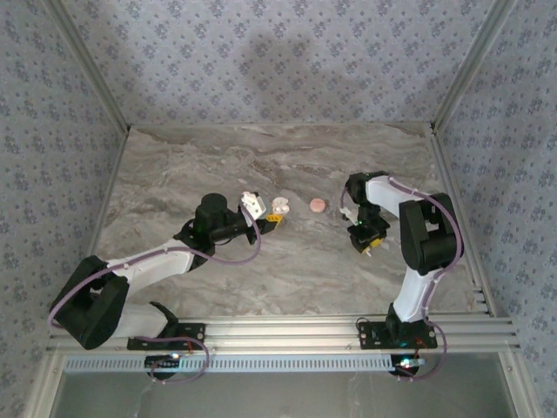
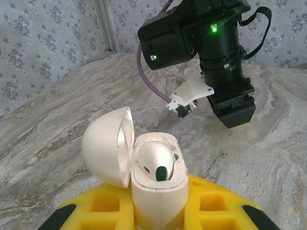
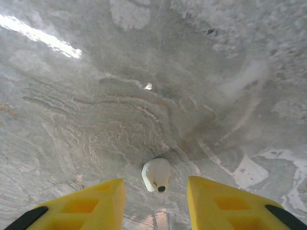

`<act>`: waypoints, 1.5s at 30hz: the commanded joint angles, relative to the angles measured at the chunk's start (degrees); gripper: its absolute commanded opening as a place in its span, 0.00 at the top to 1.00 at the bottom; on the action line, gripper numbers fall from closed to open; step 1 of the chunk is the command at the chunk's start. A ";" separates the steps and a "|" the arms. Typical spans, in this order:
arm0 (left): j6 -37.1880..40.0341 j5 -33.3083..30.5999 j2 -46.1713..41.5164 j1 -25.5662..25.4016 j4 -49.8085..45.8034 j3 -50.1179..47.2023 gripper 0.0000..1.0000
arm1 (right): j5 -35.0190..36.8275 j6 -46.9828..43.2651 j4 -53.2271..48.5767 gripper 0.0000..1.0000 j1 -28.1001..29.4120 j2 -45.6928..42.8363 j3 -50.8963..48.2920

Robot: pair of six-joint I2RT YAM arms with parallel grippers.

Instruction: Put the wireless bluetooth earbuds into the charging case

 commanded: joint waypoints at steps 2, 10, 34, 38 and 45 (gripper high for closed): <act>0.38 0.25 -0.54 0.17 -0.11 0.54 0.83 | -0.04 1.33 -0.84 0.62 -0.55 1.71 -0.34; 0.20 0.25 -0.34 0.19 -0.21 0.72 0.83 | 0.57 2.29 1.55 0.71 -0.64 1.75 -0.89; -7.97 0.66 7.70 0.15 14.91 1.63 0.84 | -20.19 17.17 25.93 0.78 -0.45 -23.27 -5.94; -9.91 1.71 10.57 0.05 19.08 3.49 0.84 | -29.59 22.96 38.78 0.76 1.14 -28.70 -7.07; -10.98 3.96 13.32 0.09 22.32 6.45 0.84 | -35.60 28.82 53.75 0.76 5.99 -33.56 -7.92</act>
